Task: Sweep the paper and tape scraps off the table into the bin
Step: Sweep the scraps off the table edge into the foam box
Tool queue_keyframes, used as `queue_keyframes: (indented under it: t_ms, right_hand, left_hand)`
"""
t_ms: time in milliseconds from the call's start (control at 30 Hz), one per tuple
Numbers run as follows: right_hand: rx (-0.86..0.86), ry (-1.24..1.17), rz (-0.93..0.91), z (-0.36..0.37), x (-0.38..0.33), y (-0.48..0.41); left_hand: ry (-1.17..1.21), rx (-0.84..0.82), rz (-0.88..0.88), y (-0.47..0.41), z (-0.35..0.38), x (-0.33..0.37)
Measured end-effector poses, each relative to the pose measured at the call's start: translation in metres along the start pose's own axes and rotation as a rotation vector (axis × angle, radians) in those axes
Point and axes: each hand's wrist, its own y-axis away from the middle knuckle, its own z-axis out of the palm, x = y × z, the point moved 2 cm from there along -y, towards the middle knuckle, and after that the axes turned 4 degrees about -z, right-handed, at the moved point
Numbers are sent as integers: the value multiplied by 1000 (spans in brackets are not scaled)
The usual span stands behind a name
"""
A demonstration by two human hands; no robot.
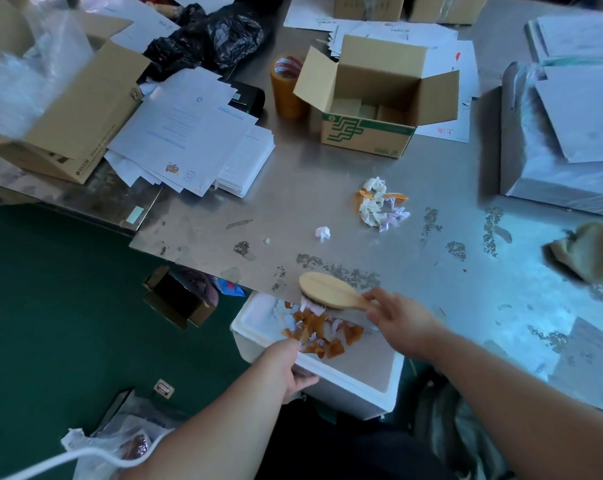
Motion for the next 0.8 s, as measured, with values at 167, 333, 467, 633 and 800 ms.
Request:
queue_keyframes:
  t_ms: [167,333,467,633,800]
  right_hand:
    - [-42,25,-23,20,17,29]
    - [-15,7,-32,9,24,34]
    - [127,-80,-31,-12,19,14]
    - [293,-166,32,-42,9,-36]
    - [310,-38,36,-67,0,-75]
  left_hand:
    - [27,-2,57,-1,10,-1]
    - [60,14,52,2,16,-3]
    - [56,5,16,3,16,-3]
    - [59,23,-4,12,17,-3]
    - [84,54,-32,16,15,-2]
